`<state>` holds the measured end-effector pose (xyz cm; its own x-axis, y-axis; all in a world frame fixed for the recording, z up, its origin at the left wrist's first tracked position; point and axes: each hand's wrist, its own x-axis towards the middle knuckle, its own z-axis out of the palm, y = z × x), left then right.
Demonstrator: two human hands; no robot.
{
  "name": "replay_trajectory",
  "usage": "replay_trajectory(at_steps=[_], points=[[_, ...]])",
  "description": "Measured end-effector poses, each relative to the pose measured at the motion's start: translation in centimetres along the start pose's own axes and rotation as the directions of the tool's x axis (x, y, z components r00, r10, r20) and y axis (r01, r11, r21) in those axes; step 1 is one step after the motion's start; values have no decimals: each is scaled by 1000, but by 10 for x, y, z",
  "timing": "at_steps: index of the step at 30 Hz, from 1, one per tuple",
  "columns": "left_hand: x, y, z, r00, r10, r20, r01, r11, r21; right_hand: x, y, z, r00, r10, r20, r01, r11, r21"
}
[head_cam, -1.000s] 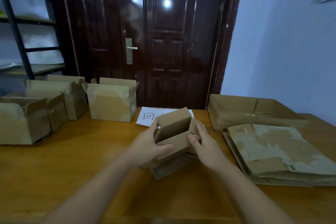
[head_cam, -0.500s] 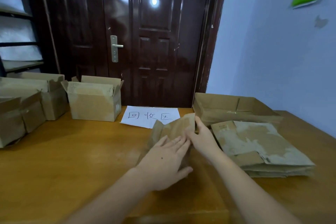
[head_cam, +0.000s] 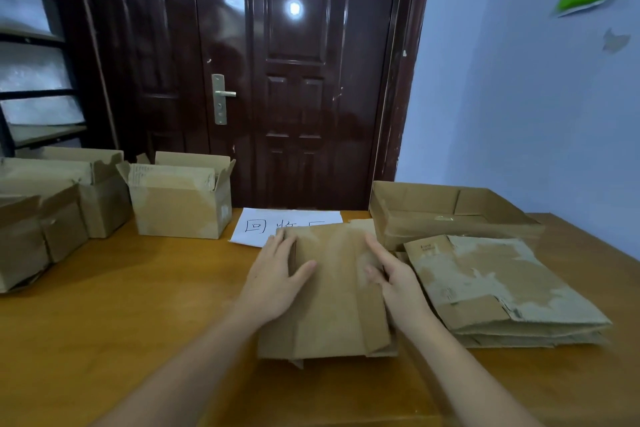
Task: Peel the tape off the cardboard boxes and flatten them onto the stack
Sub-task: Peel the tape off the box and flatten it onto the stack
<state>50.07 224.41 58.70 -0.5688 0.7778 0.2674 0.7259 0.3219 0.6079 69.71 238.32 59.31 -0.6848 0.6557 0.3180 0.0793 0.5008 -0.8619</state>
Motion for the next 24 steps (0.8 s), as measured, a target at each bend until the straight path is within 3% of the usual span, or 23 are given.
replay_trajectory(at_steps=[3, 6, 10, 13, 16, 18, 21, 24], points=[[-3, -9, 3, 998, -58, -20, 49, 949, -312, 1, -5, 1, 998, -28, -56, 35, 992, 125], [-8, -9, 4, 995, -101, 21, 95, 819, -566, 3, -5, 1, 995, -52, -86, 65, 985, 160], [-10, -4, 4, 990, -122, 67, 134, 715, -686, 7, -2, -2, 996, -26, -89, 45, 976, 214], [-6, 3, -4, 989, -132, 61, 140, 750, -646, 13, -2, -7, 997, 38, -64, -22, 972, 234], [3, 7, -15, 985, -171, -1, 153, 884, -442, 19, -9, -13, 990, 139, 8, -137, 962, 238], [6, 6, -17, 984, -180, -19, 167, 945, -280, 21, -7, -13, 978, 152, 145, -162, 985, 63], [1, 0, -9, 986, -164, 27, 166, 979, -119, 18, -4, -4, 930, 165, 327, -52, 943, -328], [-6, -13, 3, 979, -180, 101, 175, 983, 55, 15, 8, 11, 892, 142, 429, 89, 876, -474]])
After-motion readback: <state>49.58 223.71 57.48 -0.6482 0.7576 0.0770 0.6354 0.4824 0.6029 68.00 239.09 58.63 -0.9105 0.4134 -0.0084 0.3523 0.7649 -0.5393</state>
